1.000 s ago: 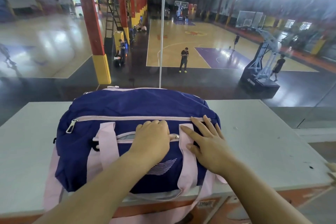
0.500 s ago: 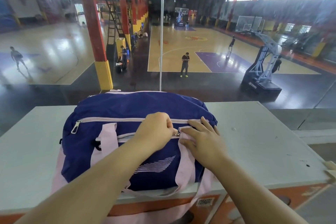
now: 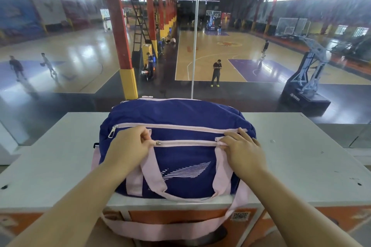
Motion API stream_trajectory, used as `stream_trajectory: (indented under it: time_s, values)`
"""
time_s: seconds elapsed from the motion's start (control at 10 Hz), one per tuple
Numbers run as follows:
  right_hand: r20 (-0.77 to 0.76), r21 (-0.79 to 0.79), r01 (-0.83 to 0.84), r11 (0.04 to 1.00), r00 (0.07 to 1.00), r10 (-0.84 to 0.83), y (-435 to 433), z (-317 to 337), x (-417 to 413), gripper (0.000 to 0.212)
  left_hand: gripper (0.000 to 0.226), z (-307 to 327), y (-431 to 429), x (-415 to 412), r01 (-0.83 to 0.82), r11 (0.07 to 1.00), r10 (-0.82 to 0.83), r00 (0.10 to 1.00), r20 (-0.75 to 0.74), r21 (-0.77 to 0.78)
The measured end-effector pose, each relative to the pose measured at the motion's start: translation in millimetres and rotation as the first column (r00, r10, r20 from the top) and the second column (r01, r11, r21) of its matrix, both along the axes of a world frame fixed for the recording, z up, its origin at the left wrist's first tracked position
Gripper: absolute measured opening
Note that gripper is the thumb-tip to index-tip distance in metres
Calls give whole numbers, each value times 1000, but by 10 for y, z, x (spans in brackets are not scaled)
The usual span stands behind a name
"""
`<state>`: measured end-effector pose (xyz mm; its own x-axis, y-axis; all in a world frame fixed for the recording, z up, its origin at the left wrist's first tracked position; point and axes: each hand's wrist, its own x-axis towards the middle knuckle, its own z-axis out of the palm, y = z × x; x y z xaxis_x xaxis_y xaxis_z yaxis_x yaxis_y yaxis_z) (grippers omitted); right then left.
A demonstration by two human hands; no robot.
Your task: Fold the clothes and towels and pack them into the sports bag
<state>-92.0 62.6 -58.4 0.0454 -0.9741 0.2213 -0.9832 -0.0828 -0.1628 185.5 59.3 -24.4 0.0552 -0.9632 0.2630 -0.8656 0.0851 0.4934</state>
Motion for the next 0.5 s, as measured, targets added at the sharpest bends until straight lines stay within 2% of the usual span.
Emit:
stream_trajectory:
  time_s: [0.1, 0.2, 0.3, 0.4, 0.5]
  values:
    - [-16, -25, 9, 1000, 1000, -10, 20, 41, 38, 31, 14, -33, -7, 213, -57, 997, 55, 998, 38, 50]
    - [-23, -3, 5, 1000, 1000, -5, 10, 67, 70, 31, 13, -52, -21, 220, -50, 997, 44, 995, 85, 66]
    - [-34, 82, -45, 996, 998, 48, -20, 165, 29, 29, 26, -20, -59, 140, 13, 998, -22, 987, 159, 60]
    - [-17, 264, -128, 956, 990, 137, -7, 370, -47, 36, 18, 106, -110, 93, 73, 989, -101, 972, 213, 131]
    - [-21, 362, -162, 918, 983, 182, -8, 606, -129, 36, 16, 313, -197, 41, 108, 975, -159, 950, 268, 196]
